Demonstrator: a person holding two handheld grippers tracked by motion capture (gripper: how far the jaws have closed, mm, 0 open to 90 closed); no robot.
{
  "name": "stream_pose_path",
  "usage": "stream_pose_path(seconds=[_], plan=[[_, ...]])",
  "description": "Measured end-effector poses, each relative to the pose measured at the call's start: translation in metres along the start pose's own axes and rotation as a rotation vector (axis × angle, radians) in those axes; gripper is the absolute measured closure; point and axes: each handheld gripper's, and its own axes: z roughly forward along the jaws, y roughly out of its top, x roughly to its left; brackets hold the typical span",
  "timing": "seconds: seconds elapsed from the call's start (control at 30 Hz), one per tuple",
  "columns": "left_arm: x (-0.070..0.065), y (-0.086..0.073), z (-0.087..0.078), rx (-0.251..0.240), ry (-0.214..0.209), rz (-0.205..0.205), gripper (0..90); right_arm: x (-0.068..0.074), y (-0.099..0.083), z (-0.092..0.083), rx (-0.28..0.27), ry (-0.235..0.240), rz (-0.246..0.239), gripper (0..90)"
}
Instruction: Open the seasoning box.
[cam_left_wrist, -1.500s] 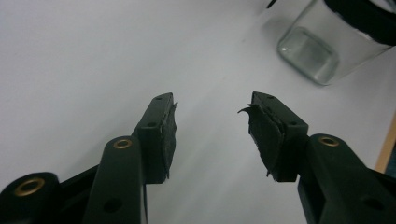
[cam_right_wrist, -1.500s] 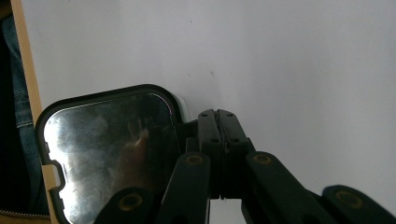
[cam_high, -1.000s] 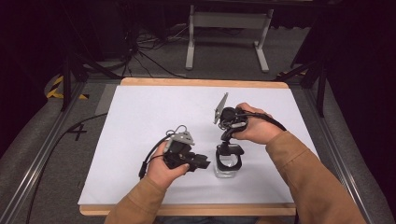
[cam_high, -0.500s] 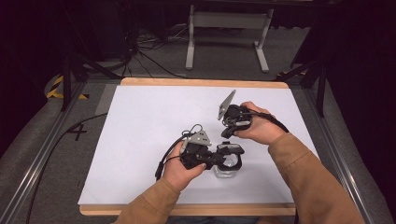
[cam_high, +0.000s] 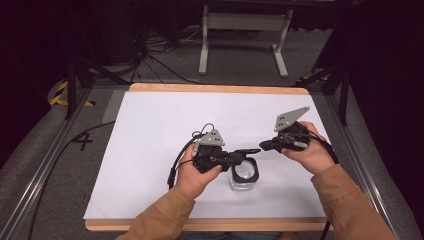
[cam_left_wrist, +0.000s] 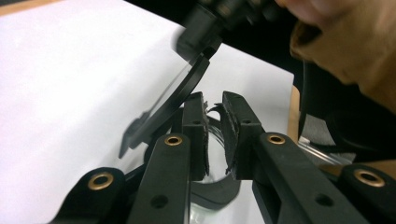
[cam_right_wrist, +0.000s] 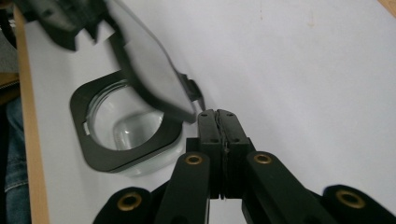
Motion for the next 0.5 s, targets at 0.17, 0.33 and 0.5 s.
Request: stream_pose_path(seconds=[0.17,0.33,0.5], plan=[[0.007,0.004,0.003,-0.025,0.038,-0.026,80.3,0.018,-0.023,-0.002,-0.100,0.014,0.023,90.0],[0.015,0.007,0.004,-0.045,0.060,-0.044,80.8,0.031,-0.038,0.006,-0.085,0.025,0.024,90.0],[0.020,0.007,0.008,-0.056,0.070,-0.058,80.9,0.042,-0.055,0.022,-0.044,0.049,0.042,90.0]])
